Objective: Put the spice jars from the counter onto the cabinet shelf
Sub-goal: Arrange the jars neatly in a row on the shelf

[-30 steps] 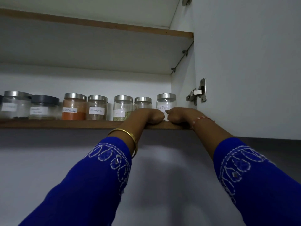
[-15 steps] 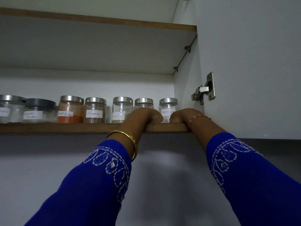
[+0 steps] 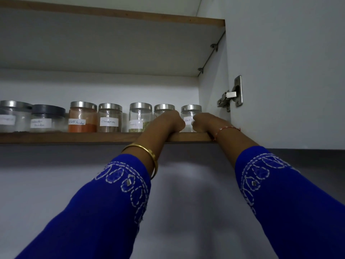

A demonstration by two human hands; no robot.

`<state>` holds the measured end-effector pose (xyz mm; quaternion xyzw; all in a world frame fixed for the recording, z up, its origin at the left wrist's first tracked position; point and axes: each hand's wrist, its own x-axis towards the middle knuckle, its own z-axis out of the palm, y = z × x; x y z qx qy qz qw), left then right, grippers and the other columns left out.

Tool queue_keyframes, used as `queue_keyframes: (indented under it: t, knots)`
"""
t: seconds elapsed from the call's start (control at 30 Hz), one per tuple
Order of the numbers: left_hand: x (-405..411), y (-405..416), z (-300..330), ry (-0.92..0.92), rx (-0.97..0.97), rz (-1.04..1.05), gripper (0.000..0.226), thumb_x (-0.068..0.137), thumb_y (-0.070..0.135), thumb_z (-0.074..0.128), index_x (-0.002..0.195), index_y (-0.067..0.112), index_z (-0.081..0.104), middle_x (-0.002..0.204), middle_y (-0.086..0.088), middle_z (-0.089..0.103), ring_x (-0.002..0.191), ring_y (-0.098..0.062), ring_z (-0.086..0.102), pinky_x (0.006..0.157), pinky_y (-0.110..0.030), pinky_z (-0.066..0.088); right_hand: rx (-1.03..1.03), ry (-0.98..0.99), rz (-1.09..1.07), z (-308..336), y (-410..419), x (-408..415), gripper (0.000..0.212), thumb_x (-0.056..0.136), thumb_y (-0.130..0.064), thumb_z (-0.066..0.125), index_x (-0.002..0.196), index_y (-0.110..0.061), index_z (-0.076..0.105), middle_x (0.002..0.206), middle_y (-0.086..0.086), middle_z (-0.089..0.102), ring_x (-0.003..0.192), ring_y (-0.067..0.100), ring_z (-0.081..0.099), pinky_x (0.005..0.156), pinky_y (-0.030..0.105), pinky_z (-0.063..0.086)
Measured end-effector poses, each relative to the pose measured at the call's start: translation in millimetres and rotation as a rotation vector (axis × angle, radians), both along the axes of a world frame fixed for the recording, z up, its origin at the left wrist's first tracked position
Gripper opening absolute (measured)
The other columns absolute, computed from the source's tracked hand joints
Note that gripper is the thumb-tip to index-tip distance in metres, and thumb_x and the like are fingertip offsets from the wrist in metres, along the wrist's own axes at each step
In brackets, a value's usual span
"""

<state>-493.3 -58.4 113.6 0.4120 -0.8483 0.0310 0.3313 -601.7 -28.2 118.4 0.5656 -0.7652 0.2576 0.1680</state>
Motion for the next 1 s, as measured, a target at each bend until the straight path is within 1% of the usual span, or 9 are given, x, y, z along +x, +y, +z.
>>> queue_keyframes:
  t: [0.17,0.33,0.47,0.53,0.6,0.67,0.73,0.83,1.0]
  knots:
    - [17,22,-12,0.195,-0.132,-0.046,0.039,0.088,0.010,0.043,0.125,0.007,0.053,0.130,-0.015,0.055,0.118,-0.029,0.053,0.094,-0.034,0.043,-0.150,0.020,0.040,-14,24,3,0.033,0.098,-0.015,0.037,0.116,0.004,0.056,0.122,0.022,0.058,0.111,0.032,0.055,0.077,0.025,0.036]
    - [32,38,-32,0.172,-0.245,-0.034,0.036,0.091,0.013,0.037,0.120,0.007,0.057,0.123,-0.018,0.060,0.111,-0.033,0.056,0.090,-0.037,0.045,-0.135,0.083,0.057,-32,52,16,0.036,0.100,-0.020,0.030,0.120,-0.002,0.054,0.127,0.019,0.055,0.115,0.034,0.052,0.092,0.035,0.041]
    - [47,51,-51,0.113,-0.368,-0.042,0.036,0.095,0.018,0.032,0.120,0.008,0.057,0.117,-0.016,0.063,0.108,-0.033,0.058,0.086,-0.037,0.044,-0.149,0.111,0.009,-47,66,25,0.044,0.101,-0.032,0.024,0.139,-0.011,0.034,0.131,0.018,0.052,0.117,0.036,0.050,0.093,0.042,0.038]
    - [58,57,-60,0.089,-0.406,-0.073,0.033,0.095,0.017,0.033,0.112,0.006,0.059,0.110,-0.015,0.064,0.104,-0.034,0.057,0.081,-0.034,0.040,-0.134,0.127,-0.015,-53,72,31,0.047,0.101,-0.033,0.023,0.141,-0.010,0.030,0.132,0.018,0.052,0.118,0.036,0.050,0.096,0.042,0.037]
    - [70,62,-67,0.050,-0.422,-0.114,0.027,0.094,0.014,0.035,0.103,0.003,0.058,0.105,-0.015,0.063,0.102,-0.032,0.055,0.089,-0.036,0.036,-0.118,0.196,-0.038,-62,77,36,0.048,0.101,-0.034,0.024,0.141,-0.009,0.030,0.134,0.016,0.051,0.121,0.034,0.048,0.100,0.043,0.034]
    - [82,64,-73,0.031,-0.411,-0.145,0.023,0.093,0.011,0.036,0.101,0.003,0.057,0.105,-0.014,0.061,0.101,-0.031,0.052,0.101,-0.038,0.031,-0.096,0.269,-0.064,-72,83,43,0.053,0.100,-0.035,0.027,0.146,-0.009,0.020,0.144,0.014,0.040,0.131,0.033,0.038,0.109,0.046,0.025]
    - [93,67,-77,0.036,-0.374,-0.183,0.023,0.092,0.011,0.037,0.106,0.004,0.054,0.110,-0.014,0.059,0.105,-0.030,0.052,0.103,-0.037,0.031,-0.074,0.294,-0.080,-79,87,50,0.058,0.100,-0.036,0.028,0.149,-0.010,0.010,0.152,0.013,0.026,0.140,0.033,0.025,0.114,0.049,0.016]
    - [114,71,-82,0.022,-0.311,-0.202,0.030,0.093,0.012,0.038,0.121,0.003,0.048,0.124,-0.015,0.053,0.113,-0.029,0.048,0.099,-0.037,0.034,-0.074,0.262,-0.072,-87,93,62,0.059,0.101,-0.036,0.028,0.150,-0.011,0.007,0.157,0.014,0.014,0.144,0.034,0.011,0.117,0.050,0.010]
    - [159,75,-89,-0.026,-0.273,-0.155,0.047,0.097,0.017,0.034,0.142,0.006,0.028,0.152,-0.014,0.026,0.141,-0.027,0.023,0.117,-0.037,0.016,-0.100,0.283,-0.070,-97,96,95,0.058,0.100,-0.033,0.029,0.149,-0.008,0.010,0.157,0.015,0.010,0.145,0.034,0.008,0.118,0.048,0.011]
